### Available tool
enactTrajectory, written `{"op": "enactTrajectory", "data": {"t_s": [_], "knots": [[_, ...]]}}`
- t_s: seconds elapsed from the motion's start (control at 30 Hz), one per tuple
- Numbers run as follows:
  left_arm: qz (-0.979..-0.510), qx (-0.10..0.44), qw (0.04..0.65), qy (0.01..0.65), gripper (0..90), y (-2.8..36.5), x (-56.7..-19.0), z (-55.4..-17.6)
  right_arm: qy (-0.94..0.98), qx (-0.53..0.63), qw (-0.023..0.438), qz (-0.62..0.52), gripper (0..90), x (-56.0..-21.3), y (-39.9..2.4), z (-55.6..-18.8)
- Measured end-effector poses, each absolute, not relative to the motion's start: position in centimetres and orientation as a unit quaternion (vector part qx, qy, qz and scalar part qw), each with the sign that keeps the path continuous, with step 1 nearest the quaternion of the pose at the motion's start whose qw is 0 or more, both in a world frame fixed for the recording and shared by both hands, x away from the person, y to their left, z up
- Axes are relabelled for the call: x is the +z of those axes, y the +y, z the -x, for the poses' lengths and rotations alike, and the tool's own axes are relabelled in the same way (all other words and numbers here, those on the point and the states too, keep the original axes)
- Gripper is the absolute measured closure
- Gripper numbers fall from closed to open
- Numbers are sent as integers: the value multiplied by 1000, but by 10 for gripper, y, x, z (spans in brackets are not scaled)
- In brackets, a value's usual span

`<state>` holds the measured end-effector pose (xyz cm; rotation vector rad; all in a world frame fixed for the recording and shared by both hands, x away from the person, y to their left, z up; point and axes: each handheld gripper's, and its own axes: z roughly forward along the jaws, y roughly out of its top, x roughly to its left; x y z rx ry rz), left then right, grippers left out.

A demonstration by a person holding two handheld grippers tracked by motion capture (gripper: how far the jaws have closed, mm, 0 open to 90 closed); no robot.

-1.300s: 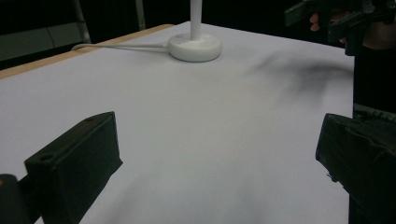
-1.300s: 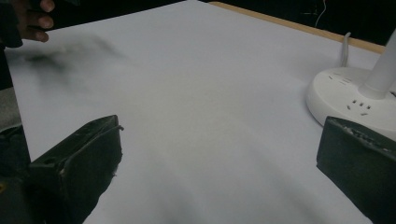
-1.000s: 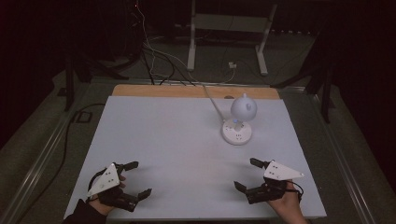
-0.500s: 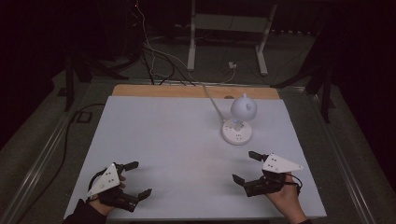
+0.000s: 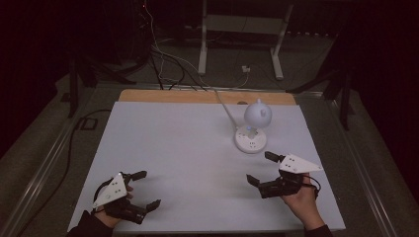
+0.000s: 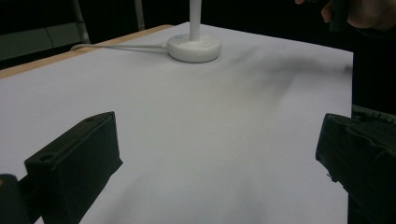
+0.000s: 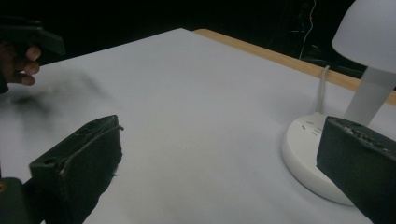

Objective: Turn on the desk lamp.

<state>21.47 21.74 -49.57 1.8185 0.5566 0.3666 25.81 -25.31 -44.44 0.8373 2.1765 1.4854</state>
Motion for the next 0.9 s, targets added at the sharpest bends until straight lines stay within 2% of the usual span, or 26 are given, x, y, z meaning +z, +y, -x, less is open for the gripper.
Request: {"op": "enactTrajectory", "data": {"t_s": [0.9], "knots": [[-770, 154, 570, 240, 4, 218, -495, -215, 762, 517, 211, -327, 0, -437, -260, -293]]}}
